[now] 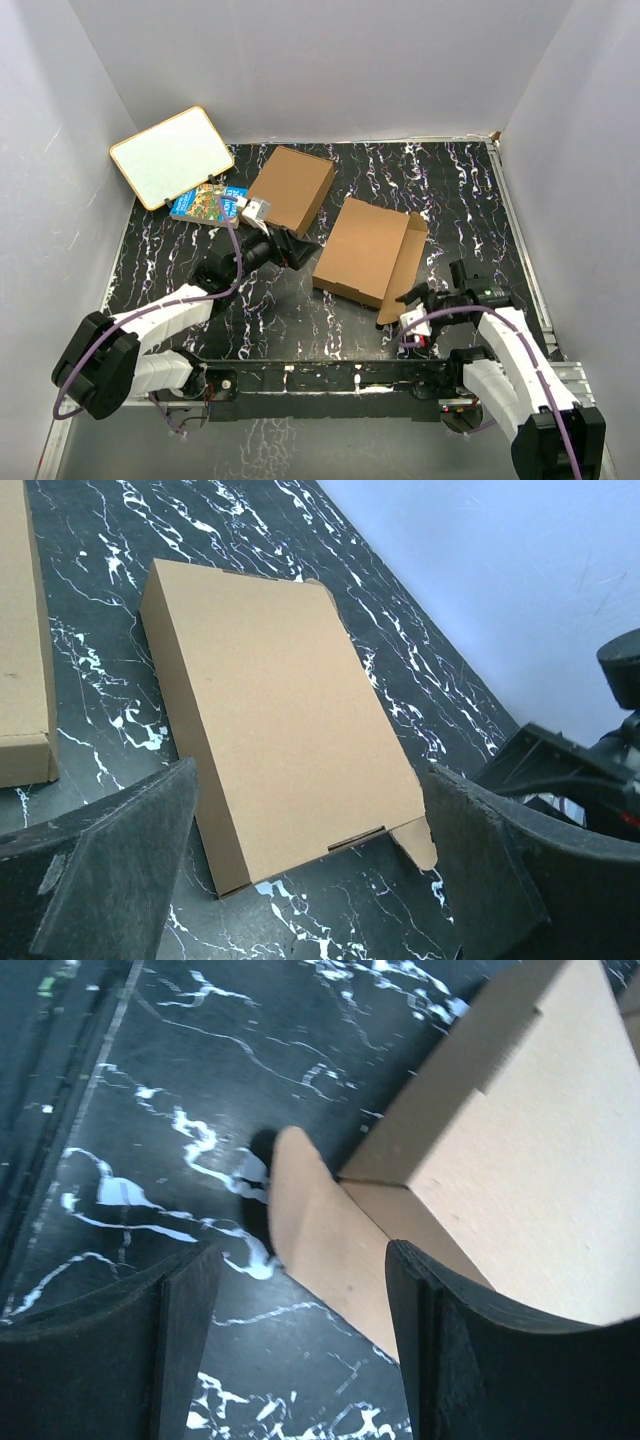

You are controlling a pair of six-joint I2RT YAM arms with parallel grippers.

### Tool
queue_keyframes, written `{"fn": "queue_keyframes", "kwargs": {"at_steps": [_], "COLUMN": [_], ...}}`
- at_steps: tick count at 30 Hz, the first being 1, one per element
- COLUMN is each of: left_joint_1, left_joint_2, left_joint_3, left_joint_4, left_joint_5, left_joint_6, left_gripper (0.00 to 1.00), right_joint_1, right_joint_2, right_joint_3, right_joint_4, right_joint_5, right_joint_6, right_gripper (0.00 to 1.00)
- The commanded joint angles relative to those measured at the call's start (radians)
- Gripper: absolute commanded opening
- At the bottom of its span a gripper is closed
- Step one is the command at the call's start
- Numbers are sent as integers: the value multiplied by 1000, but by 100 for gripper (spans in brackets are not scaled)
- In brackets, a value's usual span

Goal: Fold the paper box

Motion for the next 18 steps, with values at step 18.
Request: {"fn": "queue_keyframes", "kwargs": {"at_steps": [18], "left_joint_1": [-9], "left_joint_2": [67], "left_joint_3": [23], "left_joint_4": [-28], "left_joint_5": [-47], "left_joint_6": [-21], "left_gripper": [89], "right_joint_1": [188], "right_joint_2": [-153], "right_joint_3": [-296], "right_joint_4": [465], "right_joint_5": [43], "right_joint_6": [144], "right_gripper": [46]}}
